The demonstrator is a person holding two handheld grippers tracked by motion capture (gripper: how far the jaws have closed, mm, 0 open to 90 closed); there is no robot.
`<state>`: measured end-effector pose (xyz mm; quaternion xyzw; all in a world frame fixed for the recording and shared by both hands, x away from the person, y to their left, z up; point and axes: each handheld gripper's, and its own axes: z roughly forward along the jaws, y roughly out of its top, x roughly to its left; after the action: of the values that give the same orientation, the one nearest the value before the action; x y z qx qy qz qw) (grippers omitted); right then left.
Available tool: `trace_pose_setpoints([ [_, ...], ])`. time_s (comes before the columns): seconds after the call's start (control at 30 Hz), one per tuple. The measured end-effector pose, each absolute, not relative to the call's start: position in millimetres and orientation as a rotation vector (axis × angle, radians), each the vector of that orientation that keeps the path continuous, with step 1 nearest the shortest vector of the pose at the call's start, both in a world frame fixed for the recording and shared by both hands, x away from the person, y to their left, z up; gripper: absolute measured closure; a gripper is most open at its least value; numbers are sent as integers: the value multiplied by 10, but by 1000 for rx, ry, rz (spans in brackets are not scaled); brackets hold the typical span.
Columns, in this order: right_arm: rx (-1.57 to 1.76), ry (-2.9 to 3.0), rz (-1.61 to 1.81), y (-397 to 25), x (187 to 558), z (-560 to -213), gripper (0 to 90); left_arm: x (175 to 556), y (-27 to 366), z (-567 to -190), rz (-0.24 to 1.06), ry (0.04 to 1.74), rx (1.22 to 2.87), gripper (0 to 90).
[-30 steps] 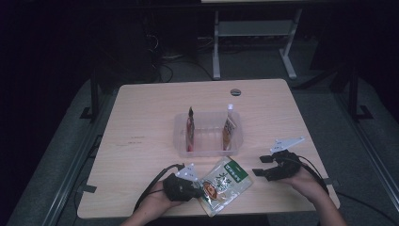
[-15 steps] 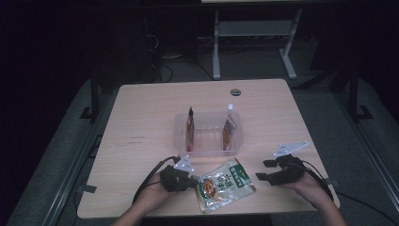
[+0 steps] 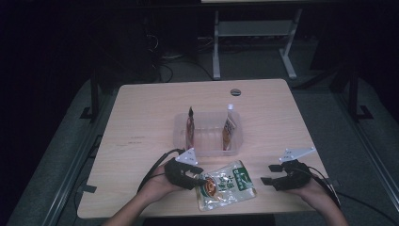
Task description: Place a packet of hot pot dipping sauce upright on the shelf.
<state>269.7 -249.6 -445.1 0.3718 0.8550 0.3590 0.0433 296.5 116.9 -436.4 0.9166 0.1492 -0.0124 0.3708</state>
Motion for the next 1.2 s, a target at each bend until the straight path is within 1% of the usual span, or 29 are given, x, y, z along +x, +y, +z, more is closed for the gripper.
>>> trace_pose_setpoints([
  [0.07,1149,2610,1099,-2497,2688,-4450,362,2986,1109,-4400,-68,362,2361,370],
  [0.2,1150,2612,1097,-2499,2682,-4453,362,3000,991,-4492,-72,349,2395,270],
  [0.33,1148,2617,1089,-2503,2692,-4457,362,2957,912,-4560,-59,316,2447,231],
  [0.63,1139,2620,1083,-2486,2695,-4461,362,2928,909,-4625,-62,302,2445,157],
  [0.8,1135,2624,1079,-2489,2707,-4468,359,2914,913,-4632,-43,287,2445,155],
  [0.87,1136,2625,1081,-2490,2708,-4468,359,2911,919,-4623,-29,283,2447,189],
  [1.07,1150,2628,1083,-2488,2711,-4479,355,2963,992,-4599,-7,324,2429,457],
  [1.2,1147,2633,1067,-2469,2712,-4481,354,2962,1000,-4598,26,327,2427,598],
])
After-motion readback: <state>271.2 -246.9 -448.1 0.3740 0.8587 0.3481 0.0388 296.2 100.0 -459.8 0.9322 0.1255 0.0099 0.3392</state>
